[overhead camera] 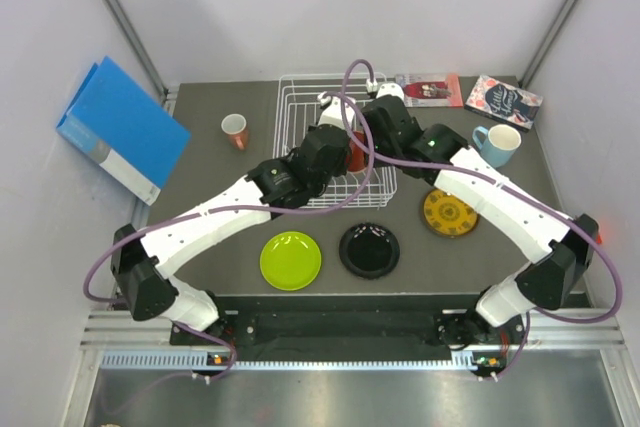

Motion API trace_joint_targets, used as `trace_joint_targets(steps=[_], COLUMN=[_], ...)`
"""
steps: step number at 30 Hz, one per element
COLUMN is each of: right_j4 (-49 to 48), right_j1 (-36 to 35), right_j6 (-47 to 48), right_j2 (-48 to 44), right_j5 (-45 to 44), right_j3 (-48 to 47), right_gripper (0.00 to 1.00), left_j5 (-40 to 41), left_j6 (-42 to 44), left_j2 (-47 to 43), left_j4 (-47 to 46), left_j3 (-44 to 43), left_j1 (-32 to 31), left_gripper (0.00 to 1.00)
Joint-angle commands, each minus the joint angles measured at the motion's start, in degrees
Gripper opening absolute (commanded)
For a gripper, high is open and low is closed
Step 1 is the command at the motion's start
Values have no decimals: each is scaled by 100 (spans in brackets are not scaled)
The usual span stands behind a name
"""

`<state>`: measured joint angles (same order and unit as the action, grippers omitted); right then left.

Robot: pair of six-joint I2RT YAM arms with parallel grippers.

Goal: Unload the mixed dishes from the dish rack
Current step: Pick up the cup from the dish rack, then place the cup at the center of the board.

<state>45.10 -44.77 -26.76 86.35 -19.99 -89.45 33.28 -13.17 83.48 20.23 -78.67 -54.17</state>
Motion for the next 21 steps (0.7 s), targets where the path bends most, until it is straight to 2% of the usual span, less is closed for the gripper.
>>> trace_joint_targets(steps=[1, 2, 5, 8, 9, 12, 14, 15, 19, 21], right_j4=[-10, -19, -54, -291, -378, -914, -1343, -1442, -1741, -1996], right_j1=[-304, -330, -348, -357, -348, -357, -357, -357, -348, -348], right_j6=[13, 13, 31, 57, 49, -74, -197, -206, -154, -136], right_j2=[-267, -294, -390, -618, -697, -1136, -1530, -1655, -2147, -2464], right_j5=[-163, -224, -347, -418, -418, -471, -480, -523, -804, -928], right_j3=[-468, -468, -398, -231, -161, 190, 524, 603, 963, 1174], right_gripper=[0, 0, 0, 24, 41, 69, 79, 93, 97, 97], left_j5=[232, 267, 389, 460, 521, 478, 443, 304, -284, -453], left_j6=[69, 69, 51, 42, 60, 34, -19, -132, -554, -792], left_j2=[238, 273, 265, 55, 19, -148, -244, -288, -482, -500], left_j4=[280, 332, 333, 315, 315, 446, 552, 709, 1096, 1342], left_j3=[-429, -482, -465, -438, -447, -570, -658, -693, -921, -1088], left_j1=[-6, -6, -6, 12, 21, 152, 397, 529, 1486, 2163], left_gripper=[10, 0, 0, 0, 0, 0, 0, 0, 0, 0])
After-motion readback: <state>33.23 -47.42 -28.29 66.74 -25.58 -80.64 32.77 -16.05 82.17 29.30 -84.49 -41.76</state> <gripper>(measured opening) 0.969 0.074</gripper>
